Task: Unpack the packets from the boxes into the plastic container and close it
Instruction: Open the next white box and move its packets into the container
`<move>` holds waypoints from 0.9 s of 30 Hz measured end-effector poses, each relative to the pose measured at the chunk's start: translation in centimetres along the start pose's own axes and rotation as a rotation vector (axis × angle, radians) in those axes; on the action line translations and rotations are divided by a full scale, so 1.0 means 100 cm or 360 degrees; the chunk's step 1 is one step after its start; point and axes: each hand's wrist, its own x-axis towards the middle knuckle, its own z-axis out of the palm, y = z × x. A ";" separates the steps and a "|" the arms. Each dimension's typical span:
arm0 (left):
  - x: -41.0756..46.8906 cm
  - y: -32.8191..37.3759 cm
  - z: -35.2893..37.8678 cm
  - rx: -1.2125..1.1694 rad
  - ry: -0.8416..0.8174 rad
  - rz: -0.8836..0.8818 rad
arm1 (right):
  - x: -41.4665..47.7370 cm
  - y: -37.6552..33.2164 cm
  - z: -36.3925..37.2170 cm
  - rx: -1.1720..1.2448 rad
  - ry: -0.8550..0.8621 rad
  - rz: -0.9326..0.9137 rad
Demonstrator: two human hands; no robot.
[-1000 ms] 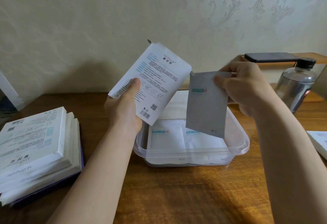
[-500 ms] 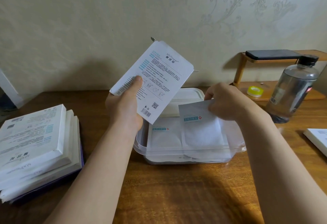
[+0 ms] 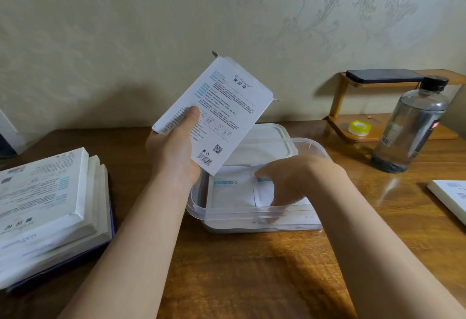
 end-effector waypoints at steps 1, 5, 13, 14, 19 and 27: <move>0.000 0.000 0.000 0.0002 -0.0004 0.0003 | 0.001 0.000 0.001 -0.0016 -0.0009 0.0006; -0.001 0.000 -0.001 0.0010 -0.0010 -0.0005 | 0.004 0.000 0.004 -0.0036 0.0012 0.0044; -0.002 0.002 -0.002 0.0015 -0.0026 -0.0024 | 0.008 0.002 0.009 -0.0061 0.0023 0.0155; -0.002 0.002 -0.001 0.0015 -0.0025 -0.0024 | 0.008 0.001 0.009 -0.0048 0.0018 0.0159; -0.002 0.002 -0.001 0.0022 -0.0022 -0.0016 | -0.001 0.001 0.005 -0.0056 -0.0022 0.0179; -0.002 0.001 -0.001 -0.0013 -0.0036 -0.0021 | 0.002 0.003 0.001 0.0020 0.0046 0.0017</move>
